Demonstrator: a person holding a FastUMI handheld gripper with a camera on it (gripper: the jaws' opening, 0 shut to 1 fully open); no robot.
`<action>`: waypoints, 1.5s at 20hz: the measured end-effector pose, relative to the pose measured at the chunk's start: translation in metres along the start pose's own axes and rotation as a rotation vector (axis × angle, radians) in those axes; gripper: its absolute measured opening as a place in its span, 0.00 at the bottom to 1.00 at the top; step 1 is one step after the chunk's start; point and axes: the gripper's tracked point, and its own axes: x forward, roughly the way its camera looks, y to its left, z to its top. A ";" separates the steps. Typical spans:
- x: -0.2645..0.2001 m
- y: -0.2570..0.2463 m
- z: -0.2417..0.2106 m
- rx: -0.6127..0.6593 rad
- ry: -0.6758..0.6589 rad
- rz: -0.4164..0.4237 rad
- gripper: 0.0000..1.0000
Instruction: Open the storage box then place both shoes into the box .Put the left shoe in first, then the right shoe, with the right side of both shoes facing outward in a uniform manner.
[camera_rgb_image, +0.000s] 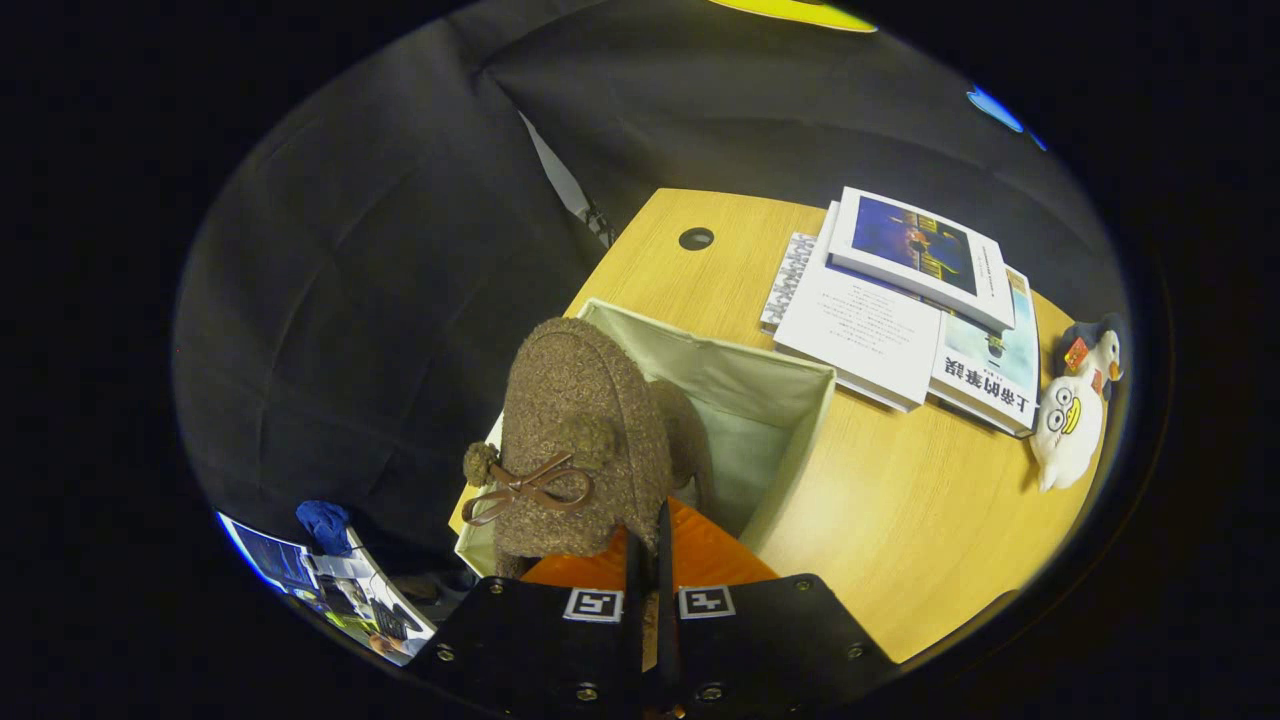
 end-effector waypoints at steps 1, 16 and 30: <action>0.002 0.002 -0.001 -0.004 0.003 -0.003 0.06; -0.033 -0.009 0.023 -0.073 -0.150 -0.008 0.98; -0.241 -0.139 0.021 0.102 -0.760 -0.186 0.98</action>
